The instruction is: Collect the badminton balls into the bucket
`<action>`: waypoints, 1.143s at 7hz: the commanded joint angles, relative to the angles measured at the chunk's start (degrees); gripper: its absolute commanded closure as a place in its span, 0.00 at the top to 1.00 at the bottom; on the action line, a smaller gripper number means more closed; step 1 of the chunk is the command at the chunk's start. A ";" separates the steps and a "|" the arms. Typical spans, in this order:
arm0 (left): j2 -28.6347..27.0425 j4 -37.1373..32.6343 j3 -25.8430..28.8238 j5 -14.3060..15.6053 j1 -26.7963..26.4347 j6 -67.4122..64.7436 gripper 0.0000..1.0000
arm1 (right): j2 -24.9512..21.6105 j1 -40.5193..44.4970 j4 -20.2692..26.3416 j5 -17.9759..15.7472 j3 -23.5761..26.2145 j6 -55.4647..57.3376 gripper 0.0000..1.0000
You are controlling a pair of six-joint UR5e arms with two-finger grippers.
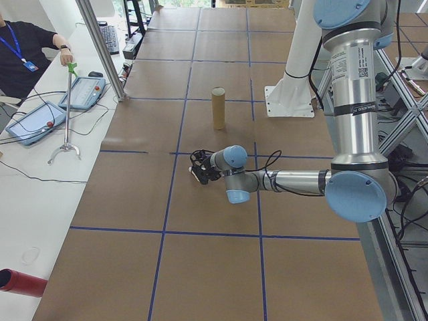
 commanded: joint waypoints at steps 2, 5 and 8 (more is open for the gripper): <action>-0.56 0.09 0.61 2.09 0.75 -2.23 0.69 | 0.00 0.00 0.00 0.00 0.00 0.00 1.00; -1.61 0.09 1.58 2.10 1.02 -2.23 0.43 | 0.00 0.00 0.00 0.00 0.00 0.00 1.00; -1.44 0.09 1.15 2.10 1.11 -1.44 0.00 | 0.00 0.00 0.00 0.00 0.00 0.00 1.00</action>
